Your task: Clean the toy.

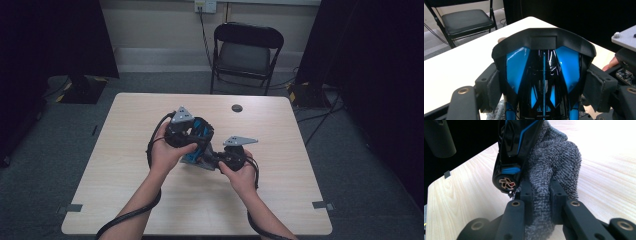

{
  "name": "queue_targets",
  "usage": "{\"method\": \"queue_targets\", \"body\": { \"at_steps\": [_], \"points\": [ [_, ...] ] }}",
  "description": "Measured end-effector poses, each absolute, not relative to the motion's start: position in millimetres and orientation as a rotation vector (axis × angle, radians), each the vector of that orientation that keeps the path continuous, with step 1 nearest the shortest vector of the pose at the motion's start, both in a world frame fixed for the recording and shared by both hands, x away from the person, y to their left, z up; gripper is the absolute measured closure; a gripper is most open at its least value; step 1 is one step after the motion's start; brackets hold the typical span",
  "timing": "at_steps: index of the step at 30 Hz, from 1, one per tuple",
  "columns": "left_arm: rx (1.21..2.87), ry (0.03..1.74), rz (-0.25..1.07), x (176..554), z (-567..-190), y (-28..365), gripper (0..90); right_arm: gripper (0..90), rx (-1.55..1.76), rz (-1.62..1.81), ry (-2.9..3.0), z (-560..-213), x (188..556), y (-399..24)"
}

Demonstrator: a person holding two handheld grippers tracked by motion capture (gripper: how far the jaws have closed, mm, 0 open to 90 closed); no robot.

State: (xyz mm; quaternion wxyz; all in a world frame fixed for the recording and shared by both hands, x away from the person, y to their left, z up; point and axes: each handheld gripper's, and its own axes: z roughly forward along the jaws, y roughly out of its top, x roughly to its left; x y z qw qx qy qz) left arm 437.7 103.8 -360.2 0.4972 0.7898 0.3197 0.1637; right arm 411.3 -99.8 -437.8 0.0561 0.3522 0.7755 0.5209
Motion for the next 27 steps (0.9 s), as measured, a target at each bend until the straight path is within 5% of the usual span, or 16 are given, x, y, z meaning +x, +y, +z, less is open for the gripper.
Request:
{"method": "queue_targets", "body": {
  "at_steps": [16, 27],
  "points": [
    [1.888, 0.788, 0.419, 439, -349, 114, 25.5, 76.9, 1.018, 1.523, 2.438, -456, 402, -88],
    [1.895, 0.838, 0.446, 435, -353, 144, 25.5, 76.6, 1.087, 1.459, 2.333, -445, 410, -136]
  ]
}}
